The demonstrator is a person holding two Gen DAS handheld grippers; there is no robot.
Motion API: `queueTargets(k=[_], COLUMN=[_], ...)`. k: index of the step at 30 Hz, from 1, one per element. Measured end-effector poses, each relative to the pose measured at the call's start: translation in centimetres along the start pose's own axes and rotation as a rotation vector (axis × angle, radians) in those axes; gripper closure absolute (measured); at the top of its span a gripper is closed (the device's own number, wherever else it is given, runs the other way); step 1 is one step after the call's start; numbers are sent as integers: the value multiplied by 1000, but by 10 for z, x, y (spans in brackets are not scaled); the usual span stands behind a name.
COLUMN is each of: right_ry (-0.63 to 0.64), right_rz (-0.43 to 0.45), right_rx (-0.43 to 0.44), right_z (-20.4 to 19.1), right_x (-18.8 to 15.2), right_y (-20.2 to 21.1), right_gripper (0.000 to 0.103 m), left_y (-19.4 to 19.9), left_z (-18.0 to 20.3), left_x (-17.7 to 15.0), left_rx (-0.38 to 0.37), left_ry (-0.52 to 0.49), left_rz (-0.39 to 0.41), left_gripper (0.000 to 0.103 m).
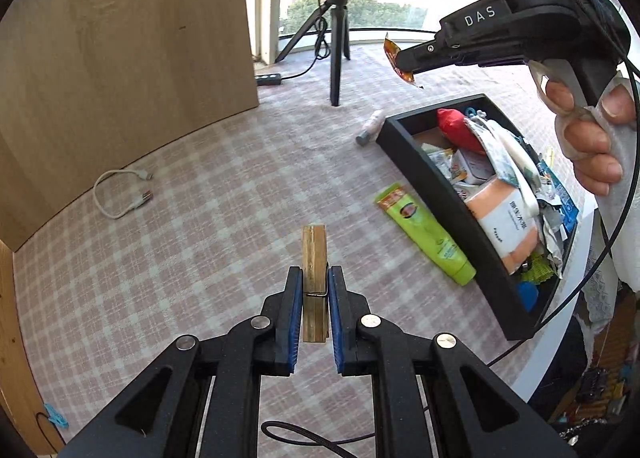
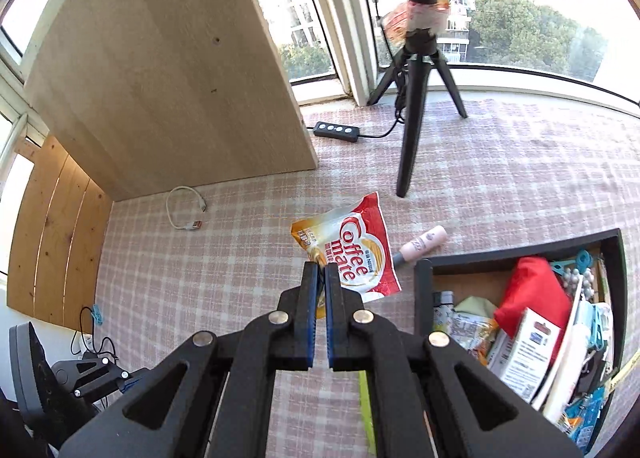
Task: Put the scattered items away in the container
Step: 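Carry the clothespin and Coffee-mate sachet into the tray and open both grippers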
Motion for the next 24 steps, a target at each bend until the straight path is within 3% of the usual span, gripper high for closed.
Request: queueTargets(k=[1, 10, 16, 22, 23, 24], right_ry=[-14, -211, -330, -391, -391, -384], right_rz=[6, 58, 46, 45, 49, 54], right_rx=[-2, -80, -127, -148, -147, -135], right_z=[12, 126, 187, 216, 219, 221], right_x=[9, -35, -70, -84, -84, -83], right_y=[14, 85, 91, 90, 89, 89], right_gripper=[99, 99, 99, 99, 98, 96], left_y=[-5, 0, -20, -34, -37, -39], left_z=[15, 137, 209, 248, 252, 254], left_x=[10, 28, 19, 19, 21, 24], left_rx=[-15, -140, -186, -184, -191, -199], left_ry=[-22, -232, -366, -424, -419, -415], left_rz=[2, -9, -74, -92, -96, -111], left_gripper=[91, 91, 91, 91, 90, 79])
Point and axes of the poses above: each gripper's, at about its wrist camera, not at the fingertips, and y roughly against the way its jaws point, z to its right, x to its top, the point moved 1 cm from there along -y, roughly the way its jaws point, and after that the axes turned 14 degrees about -z, right-handed, at the moved point
